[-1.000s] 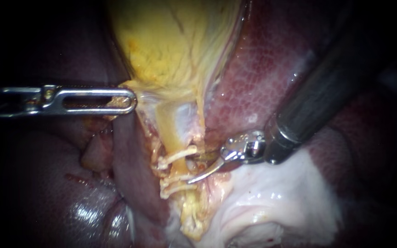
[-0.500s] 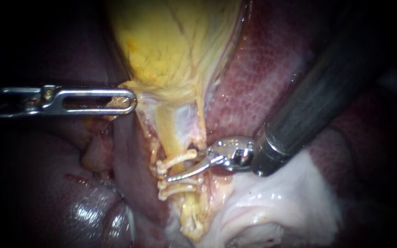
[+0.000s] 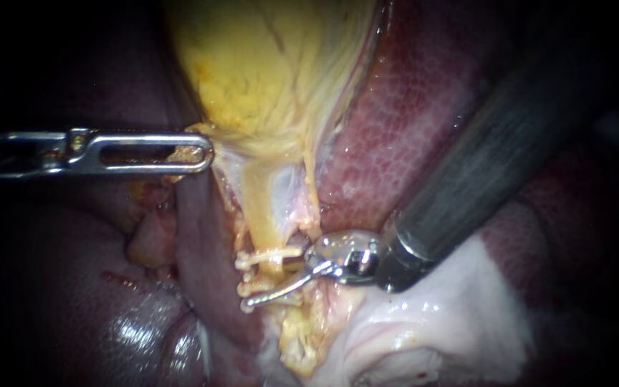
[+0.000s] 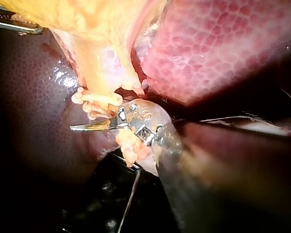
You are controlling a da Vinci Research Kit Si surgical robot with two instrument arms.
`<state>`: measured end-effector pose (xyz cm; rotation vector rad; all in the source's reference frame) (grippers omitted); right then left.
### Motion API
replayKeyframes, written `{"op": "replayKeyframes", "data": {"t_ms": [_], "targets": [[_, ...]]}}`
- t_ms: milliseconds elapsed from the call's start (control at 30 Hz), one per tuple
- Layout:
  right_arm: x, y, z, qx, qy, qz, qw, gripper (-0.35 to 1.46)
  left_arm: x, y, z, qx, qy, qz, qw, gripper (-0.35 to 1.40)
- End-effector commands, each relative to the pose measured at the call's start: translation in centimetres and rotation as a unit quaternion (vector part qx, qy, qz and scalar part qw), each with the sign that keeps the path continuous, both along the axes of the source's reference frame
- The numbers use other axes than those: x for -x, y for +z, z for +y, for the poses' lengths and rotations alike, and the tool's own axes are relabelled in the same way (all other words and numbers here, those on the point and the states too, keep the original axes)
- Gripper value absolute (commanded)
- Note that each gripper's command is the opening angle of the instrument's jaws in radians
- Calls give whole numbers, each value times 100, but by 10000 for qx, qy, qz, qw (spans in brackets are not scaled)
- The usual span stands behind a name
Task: Go to the cutting position left tube
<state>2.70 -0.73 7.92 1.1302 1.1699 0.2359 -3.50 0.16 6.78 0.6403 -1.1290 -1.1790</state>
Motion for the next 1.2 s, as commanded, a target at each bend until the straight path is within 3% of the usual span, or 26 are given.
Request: {"op": "replayKeyframes", "data": {"t_ms": [33,300,533,1100,1200], "targets": [[-1,-2,1,-17,7,26,10000,133,0,0,0,-1,0,-2,10000,-35],[-14,-1,1,-26,-143,148,9998,123,3,0,1,-1,-6,2,10000,-35],[-29,5,-1,-11,-118,131,9998,123,4,1,1,0,-9,4,10000,-35],[-30,8,-2,-4,-116,129,9998,125,5,1,1,0,-12,6,10000,-35],[-30,9,-1,20,-21,87,10000,130,5,1,1,0,-12,6,10000,-35]]}}
